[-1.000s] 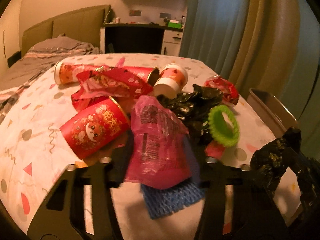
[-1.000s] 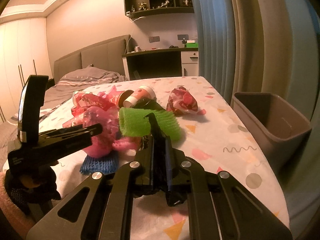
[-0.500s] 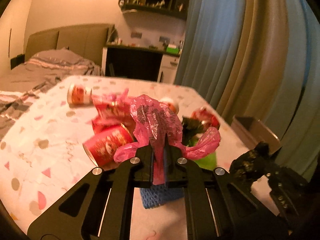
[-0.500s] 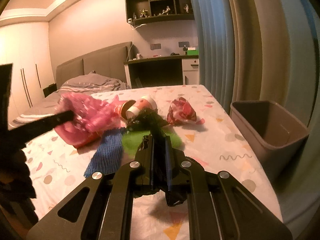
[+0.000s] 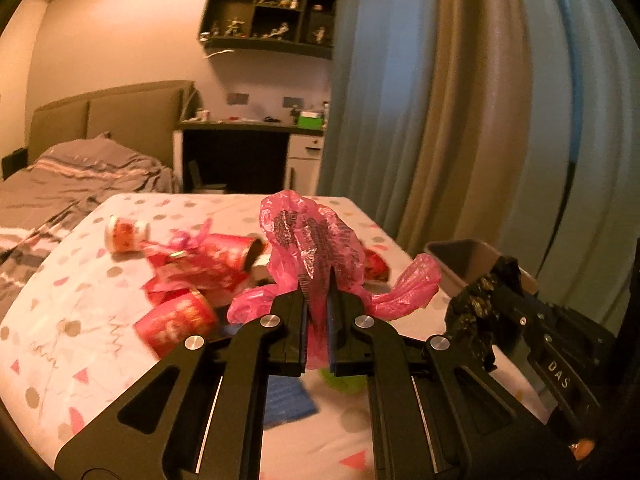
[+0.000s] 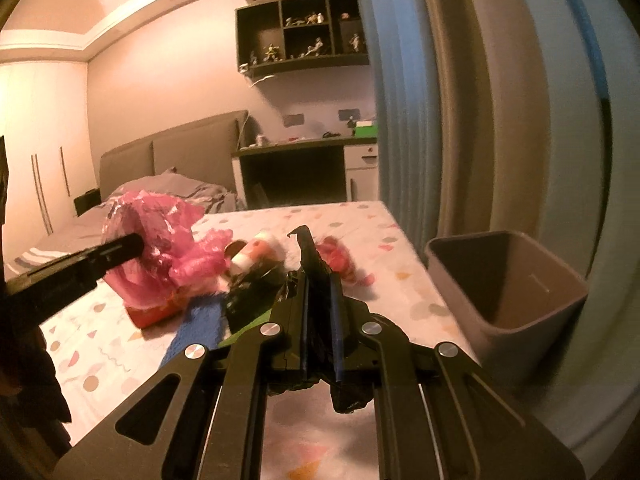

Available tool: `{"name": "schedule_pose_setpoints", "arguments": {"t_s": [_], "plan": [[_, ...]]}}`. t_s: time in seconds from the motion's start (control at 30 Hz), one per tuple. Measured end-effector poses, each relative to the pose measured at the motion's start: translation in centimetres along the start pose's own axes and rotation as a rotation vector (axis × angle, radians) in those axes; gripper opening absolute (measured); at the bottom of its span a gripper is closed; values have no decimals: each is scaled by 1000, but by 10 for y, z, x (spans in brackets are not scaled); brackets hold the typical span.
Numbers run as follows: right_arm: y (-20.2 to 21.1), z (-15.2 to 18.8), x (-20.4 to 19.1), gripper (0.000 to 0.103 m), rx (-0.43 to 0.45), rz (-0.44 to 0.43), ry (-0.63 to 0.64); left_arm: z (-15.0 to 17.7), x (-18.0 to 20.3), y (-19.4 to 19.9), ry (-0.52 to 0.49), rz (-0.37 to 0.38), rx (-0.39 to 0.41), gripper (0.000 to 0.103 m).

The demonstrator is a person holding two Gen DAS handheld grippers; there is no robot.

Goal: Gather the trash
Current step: 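Carry both bags over the grey bin and open both tools to drop them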

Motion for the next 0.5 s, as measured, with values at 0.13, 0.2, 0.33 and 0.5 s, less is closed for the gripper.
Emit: {"name": "schedule_pose_setpoints", "arguments": {"t_s": [0.13,0.2,0.33,0.5], "plan": [[5,-9,20,10,24,39,-1,-1,25,-13,-24,37,-3,6],[7,-14,35,10,39,68,-4,-1,41,-20,-33,62,-7,6],[7,-21,73,10,65,148,-17,-2,72,-38,-51,107,-15,6],[2,-30,117,10,88,237,-34,-9,116,-63,-69,167,-2,6]]}}
Point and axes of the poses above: each gripper's, at about its wrist camera, not at the fingertips, and y roughly against the way its jaws point, x to its right, z to its underside, the point moved 8 cm from there along -y, roughly the way its jaws point, and after that the axes turned 8 degrees about y, right-handed, at the moved point
